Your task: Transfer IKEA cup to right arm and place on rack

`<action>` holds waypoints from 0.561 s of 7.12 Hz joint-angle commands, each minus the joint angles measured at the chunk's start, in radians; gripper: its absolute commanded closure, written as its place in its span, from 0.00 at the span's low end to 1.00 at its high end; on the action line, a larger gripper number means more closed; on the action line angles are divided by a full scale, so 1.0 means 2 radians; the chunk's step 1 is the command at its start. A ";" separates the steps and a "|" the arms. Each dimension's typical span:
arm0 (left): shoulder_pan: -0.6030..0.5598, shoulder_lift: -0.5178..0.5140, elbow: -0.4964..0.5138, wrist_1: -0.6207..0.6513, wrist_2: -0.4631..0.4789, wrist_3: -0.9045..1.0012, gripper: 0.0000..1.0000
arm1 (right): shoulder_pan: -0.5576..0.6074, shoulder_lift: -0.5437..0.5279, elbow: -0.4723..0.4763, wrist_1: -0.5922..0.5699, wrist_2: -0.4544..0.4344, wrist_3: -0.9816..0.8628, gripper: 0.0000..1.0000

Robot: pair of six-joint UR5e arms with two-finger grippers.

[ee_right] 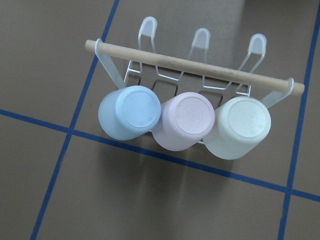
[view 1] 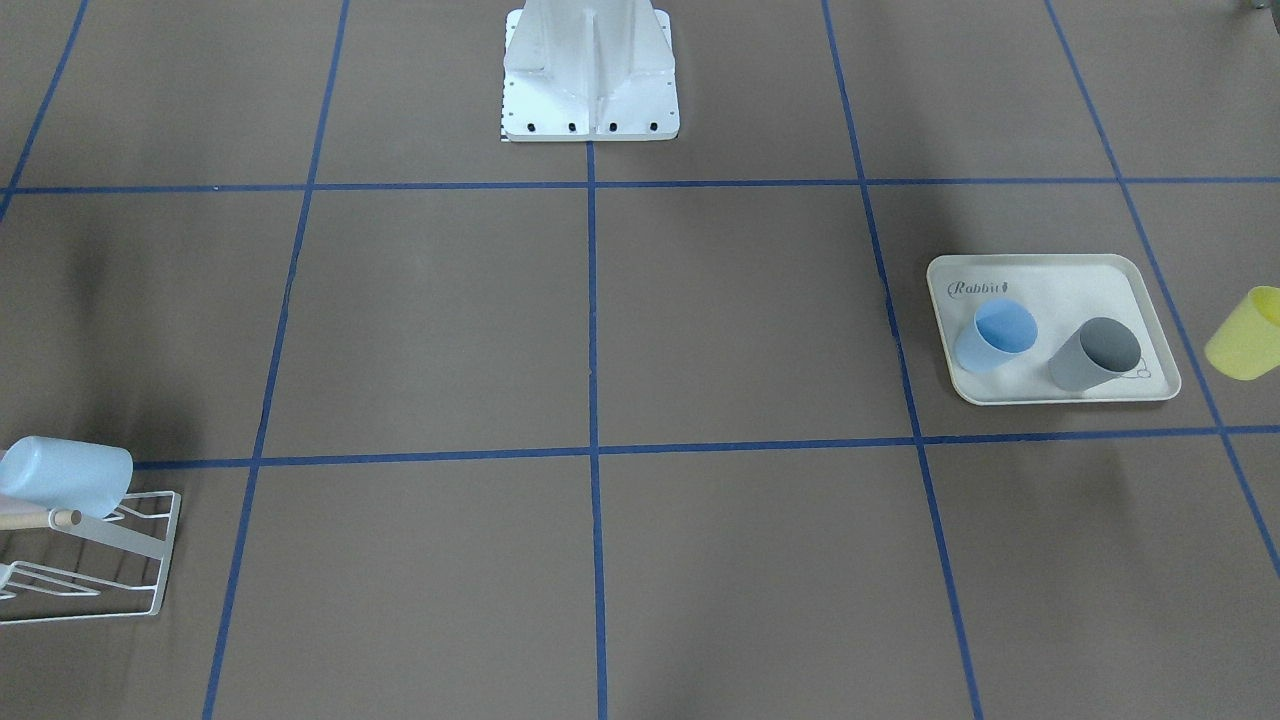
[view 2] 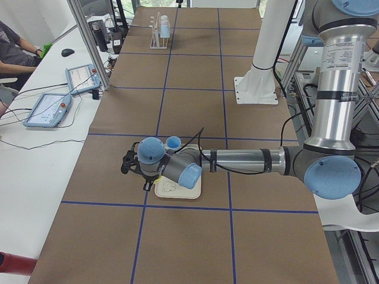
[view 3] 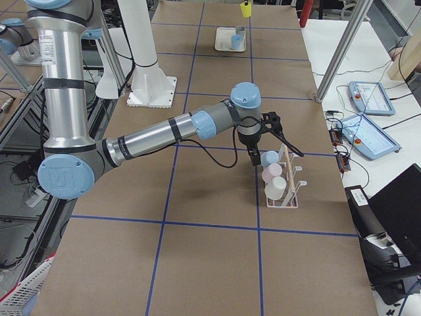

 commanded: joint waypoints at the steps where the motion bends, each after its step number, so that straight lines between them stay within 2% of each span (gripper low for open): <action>1: -0.014 -0.001 -0.057 0.023 -0.001 -0.091 1.00 | -0.007 0.000 -0.005 0.064 0.010 0.082 0.01; 3: -0.005 -0.011 -0.124 0.017 -0.006 -0.275 1.00 | -0.022 0.000 -0.006 0.119 0.025 0.165 0.01; 4: 0.034 -0.023 -0.164 0.012 -0.005 -0.374 1.00 | -0.029 -0.001 -0.006 0.163 0.032 0.222 0.01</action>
